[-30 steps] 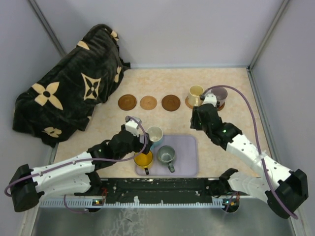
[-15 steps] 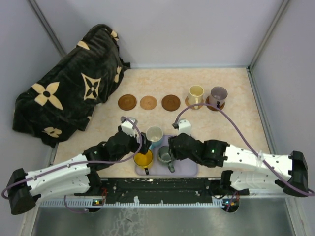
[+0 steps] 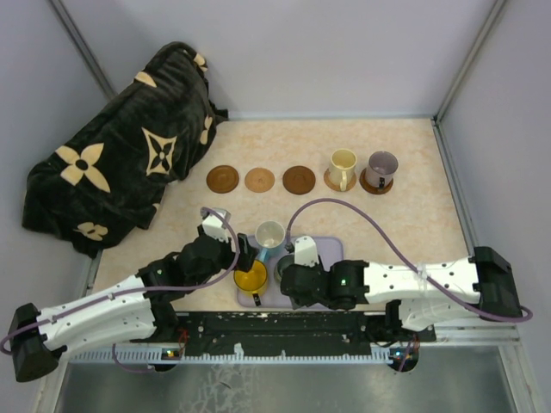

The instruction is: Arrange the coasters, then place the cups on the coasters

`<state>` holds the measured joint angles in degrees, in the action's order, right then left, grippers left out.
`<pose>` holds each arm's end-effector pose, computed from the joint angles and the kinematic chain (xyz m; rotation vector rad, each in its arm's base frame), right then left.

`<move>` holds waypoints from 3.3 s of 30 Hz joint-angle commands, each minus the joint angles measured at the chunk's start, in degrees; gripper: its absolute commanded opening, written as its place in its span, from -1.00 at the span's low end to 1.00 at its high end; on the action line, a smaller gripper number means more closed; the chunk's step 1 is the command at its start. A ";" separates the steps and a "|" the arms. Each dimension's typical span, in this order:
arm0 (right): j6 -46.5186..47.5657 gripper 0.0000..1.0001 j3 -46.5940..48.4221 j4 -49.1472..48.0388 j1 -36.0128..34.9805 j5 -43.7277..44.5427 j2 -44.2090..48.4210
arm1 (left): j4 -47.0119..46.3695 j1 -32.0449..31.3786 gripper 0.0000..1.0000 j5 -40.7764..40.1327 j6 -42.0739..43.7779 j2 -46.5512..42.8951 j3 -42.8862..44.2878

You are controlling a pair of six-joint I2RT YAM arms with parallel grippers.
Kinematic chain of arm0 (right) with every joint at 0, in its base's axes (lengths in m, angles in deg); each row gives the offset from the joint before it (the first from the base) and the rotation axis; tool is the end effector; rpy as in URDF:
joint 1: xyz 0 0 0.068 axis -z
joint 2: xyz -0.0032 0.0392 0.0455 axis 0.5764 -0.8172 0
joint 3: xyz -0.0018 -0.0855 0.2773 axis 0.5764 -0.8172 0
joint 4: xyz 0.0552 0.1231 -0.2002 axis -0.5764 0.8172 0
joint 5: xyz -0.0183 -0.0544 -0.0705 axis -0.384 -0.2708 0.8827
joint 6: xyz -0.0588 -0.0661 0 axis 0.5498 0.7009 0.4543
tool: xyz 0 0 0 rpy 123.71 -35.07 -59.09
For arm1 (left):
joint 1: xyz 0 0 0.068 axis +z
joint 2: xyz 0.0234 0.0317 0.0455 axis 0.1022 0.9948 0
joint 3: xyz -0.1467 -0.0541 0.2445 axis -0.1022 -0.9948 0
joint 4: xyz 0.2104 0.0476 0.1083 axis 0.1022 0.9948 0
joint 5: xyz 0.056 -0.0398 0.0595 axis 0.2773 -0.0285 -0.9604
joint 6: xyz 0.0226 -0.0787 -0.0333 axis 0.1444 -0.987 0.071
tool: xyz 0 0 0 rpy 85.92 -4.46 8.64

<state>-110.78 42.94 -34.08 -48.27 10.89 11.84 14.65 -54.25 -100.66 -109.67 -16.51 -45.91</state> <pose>0.0578 0.2042 0.2246 -0.5289 2.4843 0.3498 0.1167 -0.1352 0.2343 0.2458 2.0359 -0.5521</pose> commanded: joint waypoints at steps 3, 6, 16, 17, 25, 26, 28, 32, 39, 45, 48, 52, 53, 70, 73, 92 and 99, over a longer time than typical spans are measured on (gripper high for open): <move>-4.38 0.04 -0.79 -2.03 -0.56 2.75 -0.51 | 1.98 -0.36 0.94 -1.78 -1.12 -1.34 -0.77; -4.58 -0.11 0.12 -1.69 -0.56 3.30 -2.45 | 2.02 -0.35 0.95 -2.15 -1.28 -1.22 -0.91; -4.99 -0.22 2.87 -0.23 -0.49 4.82 -8.68 | 2.14 -0.38 0.94 -2.62 -1.58 -0.92 -1.31; -5.12 -0.23 2.85 -0.32 -0.48 5.08 -8.95 | 2.17 -0.39 0.94 -2.70 -1.56 -0.90 -1.36; -4.91 -0.35 2.94 -1.72 -0.11 5.86 -9.63 | 2.36 -0.37 0.95 -3.59 -2.08 -1.26 -1.69; -4.71 -0.36 2.90 -2.17 -0.05 5.80 -9.64 | 2.36 -0.35 0.95 -3.67 -2.09 -1.21 -1.68; -4.39 -0.39 2.90 -2.64 0.28 5.54 -10.01 | 2.37 -0.41 0.95 -3.76 -2.19 -1.13 -1.65; -3.78 -0.54 2.83 -3.05 0.75 4.74 -10.76 | 2.36 -0.32 0.95 -3.88 -2.27 -1.31 -1.78; -3.50 -1.00 3.25 -2.28 0.76 4.49 -10.49 | 2.79 -0.40 0.95 -4.33 -2.55 -1.67 -1.99; -4.31 -1.00 5.37 2.27 0.67 6.93 -9.19 | 1.87 -0.41 0.95 -4.13 -3.14 -2.01 -3.05; -5.73 -1.00 5.58 3.85 0.20 9.39 -6.94 | 1.82 -0.36 0.95 -4.11 -2.95 -1.72 -2.81; -7.24 -1.00 6.89 7.00 -0.03 13.51 -4.18 | 2.00 -0.36 0.95 -4.59 -2.87 -2.03 -2.34; -7.60 -1.00 7.60 8.41 -0.04 14.74 -3.77 | 2.00 -0.35 0.95 -4.69 -2.83 -2.20 -2.36; 19.67 -1.00 10.52 -7.94 24.37 13.00 1.01 | 2.97 -0.39 0.95 -7.39 -3.47 -3.11 -2.31; 23.78 -1.00 12.29 -13.60 28.57 11.12 -2.50 | 3.05 -0.36 0.95 -8.96 -4.18 -2.53 -2.24; 30.60 -1.00 29.35 -37.14 41.91 7.57 -33.42 | 3.98 -0.35 0.95 -17.05 -7.09 -1.31 -3.14; 30.35 -1.00 35.07 -36.07 44.94 5.40 -38.21 | 4.42 -0.33 0.96 -18.32 -7.36 -1.14 -3.56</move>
<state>-80.97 71.73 -62.97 -4.68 15.11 -26.76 18.54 -54.27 -117.01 -116.38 -17.41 -48.92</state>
